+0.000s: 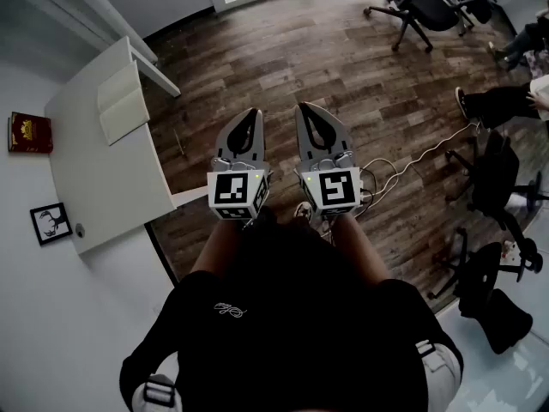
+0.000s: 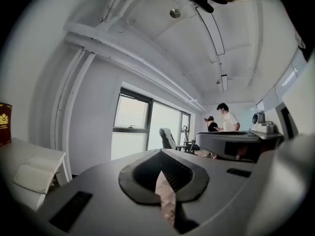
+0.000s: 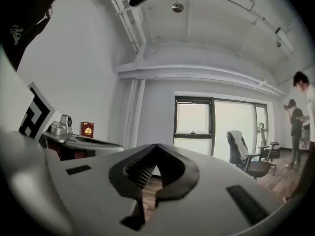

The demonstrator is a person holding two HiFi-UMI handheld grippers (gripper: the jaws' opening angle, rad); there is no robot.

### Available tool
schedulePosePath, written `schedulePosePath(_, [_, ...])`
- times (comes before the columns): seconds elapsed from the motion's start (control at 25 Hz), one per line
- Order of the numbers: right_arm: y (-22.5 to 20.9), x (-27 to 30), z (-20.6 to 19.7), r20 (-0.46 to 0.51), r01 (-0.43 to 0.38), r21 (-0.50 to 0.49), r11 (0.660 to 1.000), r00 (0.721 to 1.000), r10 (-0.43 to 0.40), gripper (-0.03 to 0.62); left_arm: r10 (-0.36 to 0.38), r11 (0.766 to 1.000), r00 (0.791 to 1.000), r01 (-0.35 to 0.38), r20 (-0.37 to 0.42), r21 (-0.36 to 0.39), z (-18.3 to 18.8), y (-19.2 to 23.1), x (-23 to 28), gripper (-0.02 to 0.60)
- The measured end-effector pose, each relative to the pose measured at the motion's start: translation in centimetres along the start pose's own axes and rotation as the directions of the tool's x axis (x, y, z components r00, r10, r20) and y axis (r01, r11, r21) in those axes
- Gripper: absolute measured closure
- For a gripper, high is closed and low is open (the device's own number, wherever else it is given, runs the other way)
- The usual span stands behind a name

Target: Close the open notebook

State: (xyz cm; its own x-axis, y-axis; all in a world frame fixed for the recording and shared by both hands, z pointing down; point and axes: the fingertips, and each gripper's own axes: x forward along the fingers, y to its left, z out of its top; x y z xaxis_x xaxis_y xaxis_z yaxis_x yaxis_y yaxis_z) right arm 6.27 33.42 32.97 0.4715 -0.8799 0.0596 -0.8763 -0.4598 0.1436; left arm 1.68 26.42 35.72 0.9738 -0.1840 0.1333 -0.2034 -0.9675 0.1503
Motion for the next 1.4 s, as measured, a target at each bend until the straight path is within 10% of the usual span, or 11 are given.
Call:
schedulePosePath(0.44, [4.7, 5.1, -1.0, 0.010, 0.022, 0.052, 0.998, 1.000, -0.023, 0.571, -0.081, 0.997, 0.994, 0.082, -0.074, 0.013, -1.9, 5.8, 0.9, 0.578])
schedulePosePath(0.92, [1.6, 14.4, -3.9, -0.034, -0.184, 0.057, 0.981, 0.982, 0.186, 0.571, 0.080, 0.997, 0.987, -0.076, -0.141, 0.033, -3.6, 11.4, 8.5, 0.578])
schedulePosePath(1.12, [3.3, 20.2, -4.4, -0.017, -0.431, 0.004, 0.902, 0.902, 0.431, 0.572, 0.210, 0.978, 0.961, -0.209, -0.180, 0.026, -3.7, 16.1, 10.5, 0.578])
schedulePosePath(1.4, [4.0, 26.7, -4.2, 0.010, -0.619, 0.002, 0.785, 0.785, 0.619, 0.572, 0.469, 0.878, 0.864, -0.479, -0.184, -0.011, -4.0, 21.4, 11.0, 0.578])
